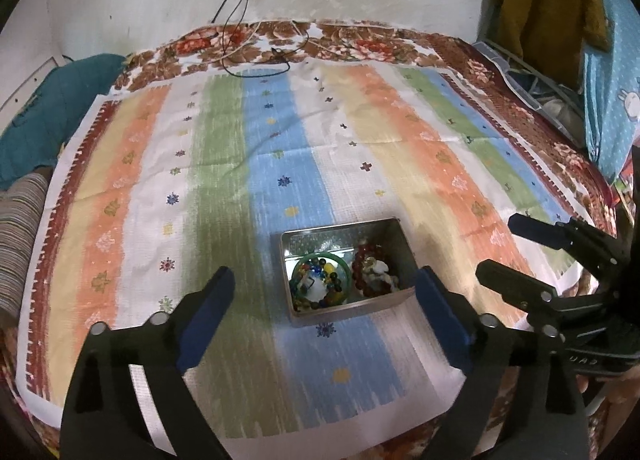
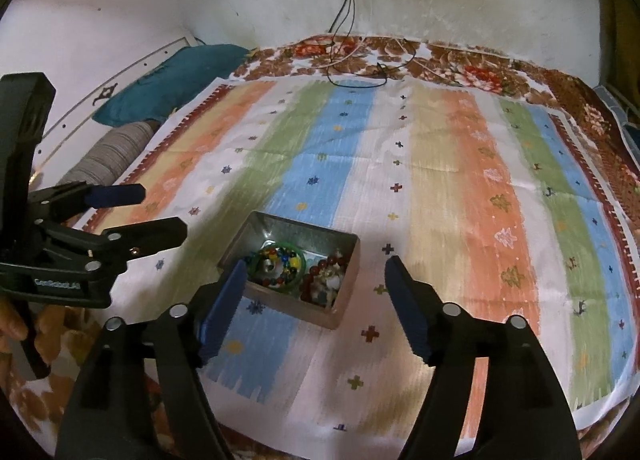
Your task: Organize jewelry
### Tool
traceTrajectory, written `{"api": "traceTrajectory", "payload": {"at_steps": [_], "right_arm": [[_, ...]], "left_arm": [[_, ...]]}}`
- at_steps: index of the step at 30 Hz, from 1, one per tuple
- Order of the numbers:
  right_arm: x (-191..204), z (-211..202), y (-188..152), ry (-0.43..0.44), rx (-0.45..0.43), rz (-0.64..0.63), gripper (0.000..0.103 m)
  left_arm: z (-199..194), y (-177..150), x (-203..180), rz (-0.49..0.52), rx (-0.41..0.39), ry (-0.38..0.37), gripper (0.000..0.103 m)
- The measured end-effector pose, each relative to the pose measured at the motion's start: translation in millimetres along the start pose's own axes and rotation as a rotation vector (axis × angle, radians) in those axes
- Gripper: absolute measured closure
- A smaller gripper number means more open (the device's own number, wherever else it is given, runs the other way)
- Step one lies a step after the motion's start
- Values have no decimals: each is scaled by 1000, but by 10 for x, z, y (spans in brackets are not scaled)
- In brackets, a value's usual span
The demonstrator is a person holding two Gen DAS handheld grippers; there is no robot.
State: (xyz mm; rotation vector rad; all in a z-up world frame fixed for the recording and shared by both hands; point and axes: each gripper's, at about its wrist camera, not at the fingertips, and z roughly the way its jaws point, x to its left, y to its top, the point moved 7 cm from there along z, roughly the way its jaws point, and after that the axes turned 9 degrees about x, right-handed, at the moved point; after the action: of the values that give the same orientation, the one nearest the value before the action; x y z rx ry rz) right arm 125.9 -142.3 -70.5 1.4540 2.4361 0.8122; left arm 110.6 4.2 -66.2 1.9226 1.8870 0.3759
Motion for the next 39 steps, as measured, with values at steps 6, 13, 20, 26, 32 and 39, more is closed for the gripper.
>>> {"api": "traceTrajectory", "payload": {"at_steps": [6, 13, 20, 26, 32, 39], "right_arm": [[-10, -95, -108, 18, -18, -2, 19], [-26, -205, -171, 39, -48, 6, 15], [-43, -268, -234, 45, -65, 9, 13], [-55, -304, -272, 51, -70, 13, 13], [-49, -305, -287, 57, -63, 8, 13], [-35, -303, -292, 64, -59, 8, 13]], "left_arm": [[-82, -120, -12, 14, -22, 29, 6], [-173, -229, -23, 12, -41, 53, 6], [-235, -298, -68, 7, -66, 66, 6], [-271, -362, -103, 16, -78, 66, 6], [-302, -421, -163, 33, -84, 80, 6], [-330, -433, -184, 47, -103, 83, 6]]}}
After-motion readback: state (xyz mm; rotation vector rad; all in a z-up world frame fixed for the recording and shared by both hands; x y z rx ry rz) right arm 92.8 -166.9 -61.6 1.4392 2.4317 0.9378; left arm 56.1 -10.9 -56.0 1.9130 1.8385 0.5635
